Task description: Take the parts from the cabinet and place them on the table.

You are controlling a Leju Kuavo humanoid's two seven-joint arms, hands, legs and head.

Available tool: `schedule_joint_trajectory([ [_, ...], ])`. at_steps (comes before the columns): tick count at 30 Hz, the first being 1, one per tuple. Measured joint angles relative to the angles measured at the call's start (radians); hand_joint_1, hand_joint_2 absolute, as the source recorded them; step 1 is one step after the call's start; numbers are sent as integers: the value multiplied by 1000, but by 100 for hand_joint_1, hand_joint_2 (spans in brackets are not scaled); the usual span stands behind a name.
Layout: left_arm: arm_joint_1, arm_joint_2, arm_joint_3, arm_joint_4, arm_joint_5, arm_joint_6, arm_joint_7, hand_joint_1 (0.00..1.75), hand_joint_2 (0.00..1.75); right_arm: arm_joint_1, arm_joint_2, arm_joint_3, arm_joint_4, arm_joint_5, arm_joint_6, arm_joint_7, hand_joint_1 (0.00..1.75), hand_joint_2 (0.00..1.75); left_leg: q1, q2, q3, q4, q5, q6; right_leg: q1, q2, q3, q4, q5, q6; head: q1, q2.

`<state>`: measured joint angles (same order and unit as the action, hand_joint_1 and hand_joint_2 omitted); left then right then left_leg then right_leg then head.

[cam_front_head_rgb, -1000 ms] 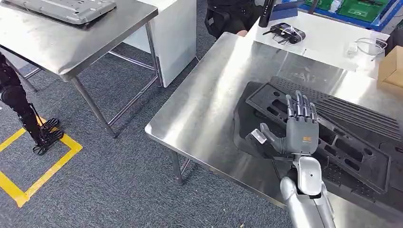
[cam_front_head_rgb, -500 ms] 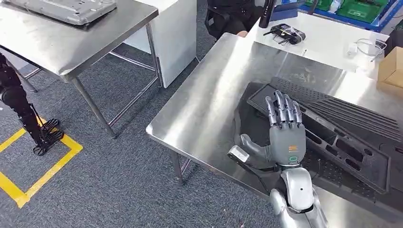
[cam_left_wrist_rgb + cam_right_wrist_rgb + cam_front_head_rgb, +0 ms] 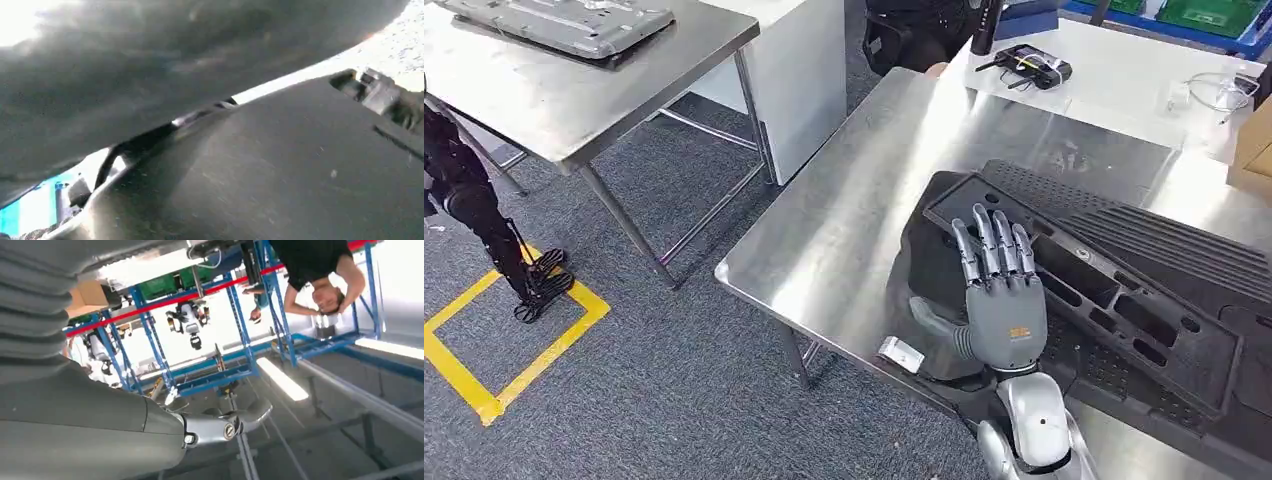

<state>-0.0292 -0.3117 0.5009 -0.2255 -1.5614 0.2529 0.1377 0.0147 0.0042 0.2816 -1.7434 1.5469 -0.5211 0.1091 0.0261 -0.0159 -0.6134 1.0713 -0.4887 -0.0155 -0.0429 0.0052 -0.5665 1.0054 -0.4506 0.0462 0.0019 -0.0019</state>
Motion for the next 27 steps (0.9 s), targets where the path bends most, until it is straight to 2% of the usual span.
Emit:
schedule_joint_trajectory([
  [1,0,0,0,0,0,0,0,0,0,3,0,7,-4,2,-2,2,0,175,-1,6,-39,83,-44,1,4,-4,1,0,-1,-8,-2,0],
  [2,0,0,0,0,0,0,0,0,0,6,0,11,-5,3,-3,3,0,175,-2,7,-77,158,-78,1,8,-8,1,0,-2,-10,-2,0],
  [3,0,0,0,0,0,0,1,0,0,11,0,17,-5,3,-3,3,0,175,-2,7,-114,232,-103,2,13,-13,1,1,-4,-12,-2,0],
  [4,0,0,1,0,0,0,1,0,0,14,0,24,-5,3,-4,4,0,175,-3,7,-130,260,-103,4,16,-18,2,1,-5,-13,-2,0],
  [5,0,0,2,0,0,0,1,0,0,16,0,30,-6,5,-4,5,0,175,-3,7,-122,240,-79,8,19,-23,4,1,-6,-15,-2,0],
  [6,0,0,2,0,0,0,1,0,0,17,0,36,-8,5,-6,5,0,175,-4,9,-95,184,-42,12,19,-26,7,1,-8,-17,-2,0],
  [7,0,0,3,0,0,-2,2,0,0,18,0,42,-11,5,-8,5,0,175,-5,15,-53,103,1,17,20,-28,11,1,-9,-18,-2,0],
  [8,0,0,4,0,0,-2,2,0,0,19,-1,48,-16,5,-10,6,0,175,-6,35,-7,17,38,23,20,-31,15,1,-12,-16,-2,0],
  [9,0,0,5,0,-1,-2,2,0,0,21,-2,55,-21,6,-14,6,0,175,-14,58,14,-24,26,20,31,-34,15,4,-15,-10,-2,0],
  [11,-1,0,6,0,-1,-5,3,0,0,23,-5,61,-29,6,-18,8,0,175,-19,44,6,-30,29,25,33,-42,11,2,-15,-4,0,0],
  [12,0,0,7,0,-1,-5,3,0,0,25,-6,66,-31,6,-19,9,0,175,-23,37,4,-30,30,27,29,-48,12,-2,-15,-1,-2,0],
  [13,0,0,8,0,-1,-5,3,0,0,25,-8,74,-35,6,-19,9,0,175,-23,28,3,-34,34,33,31,-56,13,-2,-16,4,0,0],
  [14,0,-1,8,0,-1,-5,3,0,0,26,-10,79,-40,6,-21,10,0,175,-16,23,5,-39,39,41,25,-50,1,7,-24,10,-2,0],
  [15,0,-2,9,0,-2,-6,3,0,0,26,-14,83,-45,6,-22,10,0,175,-18,18,4,-39,39,46,25,-32,-13,47,-48,6,0,0],
  [16,0,-2,9,0,-3,-7,3,0,0,26,-16,86,-47,6,-25,10,0,175,-18,12,3,-39,41,53,26,-20,-46,117,-82,-1,1,0],
  [17,0,-2,9,0,-3,-8,3,0,0,27,-18,90,-48,6,-26,10,0,175,-18,7,1,-39,41,54,27,-14,-87,202,-115,-5,0,0],
  [18,0,-2,9,0,-4,-8,3,0,0,29,-21,93,-48,6,-27,11,0,175,-19,-1,-1,-39,42,55,27,-10,-131,288,-142,-6,0,0],
  [19,0,-2,9,0,-4,-9,3,0,0,32,-29,98,-48,6,-29,11,0,175,-20,-10,-2,-38,42,56,26,-9,-154,329,-148,-2,0,0],
  [20,0,-2,9,0,-4,-9,3,0,0,33,-36,103,-48,6,-32,10,0,175,-20,-19,-2,-38,42,56,26,-9,-151,319,-136,5,0,0],
  [21,0,-2,9,0,-5,-10,3,0,0,32,-43,106,-49,6,-36,7,0,175,-20,-31,-2,-38,43,56,26,-8,-127,265,-109,15,0,0],
  [22,0,-2,9,0,-6,-10,3,0,0,32,-50,107,-53,6,-40,5,0,175,-19,-45,-1,-38,44,55,25,-2,-77,165,-71,25,0,0],
  [23,-1,-2,9,0,-7,-10,3,0,0,32,-57,108,-55,6,-42,4,0,175,-19,-56,0,-38,46,53,24,20,-24,64,-38,30,1,0],
  [24,-1,-3,9,0,-8,-10,3,0,0,32,-61,111,-56,6,-43,4,0,175,-20,-63,-3,-37,47,48,22,62,1,4,-30,24,1,0],
  [25,-2,-3,9,0,-8,-10,3,0,0,32,-63,115,-58,6,-45,3,0,175,-27,-74,-5,-35,47,44,27,51,12,2,-24,14,-1,0],
  [27,-1,-3,10,0,-8,-11,3,0,0,33,-69,122,-58,6,-47,1,0,175,-23,-85,-9,-40,54,32,32,36,8,6,-23,5,-2,0],
])
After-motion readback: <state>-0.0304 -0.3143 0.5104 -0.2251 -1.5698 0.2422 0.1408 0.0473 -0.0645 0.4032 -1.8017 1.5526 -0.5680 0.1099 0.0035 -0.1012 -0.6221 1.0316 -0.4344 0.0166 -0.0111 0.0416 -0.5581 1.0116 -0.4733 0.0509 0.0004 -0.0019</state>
